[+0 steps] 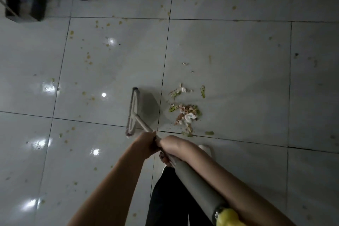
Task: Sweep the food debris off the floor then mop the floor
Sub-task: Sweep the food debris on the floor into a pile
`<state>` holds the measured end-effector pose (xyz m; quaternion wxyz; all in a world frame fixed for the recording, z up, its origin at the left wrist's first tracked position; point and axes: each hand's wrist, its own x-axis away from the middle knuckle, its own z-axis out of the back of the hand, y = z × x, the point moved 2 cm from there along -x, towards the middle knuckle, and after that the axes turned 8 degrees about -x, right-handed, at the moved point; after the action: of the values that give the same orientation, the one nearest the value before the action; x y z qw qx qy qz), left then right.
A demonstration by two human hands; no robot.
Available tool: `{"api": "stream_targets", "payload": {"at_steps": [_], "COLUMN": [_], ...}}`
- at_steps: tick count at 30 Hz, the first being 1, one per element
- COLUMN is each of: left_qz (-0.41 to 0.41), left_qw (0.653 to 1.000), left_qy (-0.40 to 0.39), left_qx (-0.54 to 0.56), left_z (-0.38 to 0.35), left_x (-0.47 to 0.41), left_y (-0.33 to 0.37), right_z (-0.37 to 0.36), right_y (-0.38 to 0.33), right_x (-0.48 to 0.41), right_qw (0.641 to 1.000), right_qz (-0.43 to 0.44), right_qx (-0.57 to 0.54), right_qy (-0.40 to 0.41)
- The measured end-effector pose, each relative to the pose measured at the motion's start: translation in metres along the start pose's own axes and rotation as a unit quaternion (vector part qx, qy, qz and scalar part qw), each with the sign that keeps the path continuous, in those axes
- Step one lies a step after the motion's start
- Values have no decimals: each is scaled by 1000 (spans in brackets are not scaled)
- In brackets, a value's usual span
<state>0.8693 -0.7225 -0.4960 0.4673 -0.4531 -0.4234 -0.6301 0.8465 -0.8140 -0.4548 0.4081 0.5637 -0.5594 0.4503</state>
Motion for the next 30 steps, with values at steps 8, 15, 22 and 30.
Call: {"api": "stream_targets", "payload": {"at_steps": [8,15,22,30], "left_qz": [26,-18,-65,-108], "left_qw": [986,989,992,985], "left_qy": [-155,-146,-91,-131], "left_qx": [63,29,50,-14], "left_z": [-85,-148,-122,-113], "left_x": [16,36,16,-15], "left_y": [-11,8,51,128], "right_z": [73,130,121,129], "right_y": [28,22,-13,-76], "right_x": [18,69,70,25], "right_qw": [992,983,995,970], "right_qz": [16,32,56,113], "right_qx": [94,90,-10,-211], "right_qy": [87,157,85,43]}}
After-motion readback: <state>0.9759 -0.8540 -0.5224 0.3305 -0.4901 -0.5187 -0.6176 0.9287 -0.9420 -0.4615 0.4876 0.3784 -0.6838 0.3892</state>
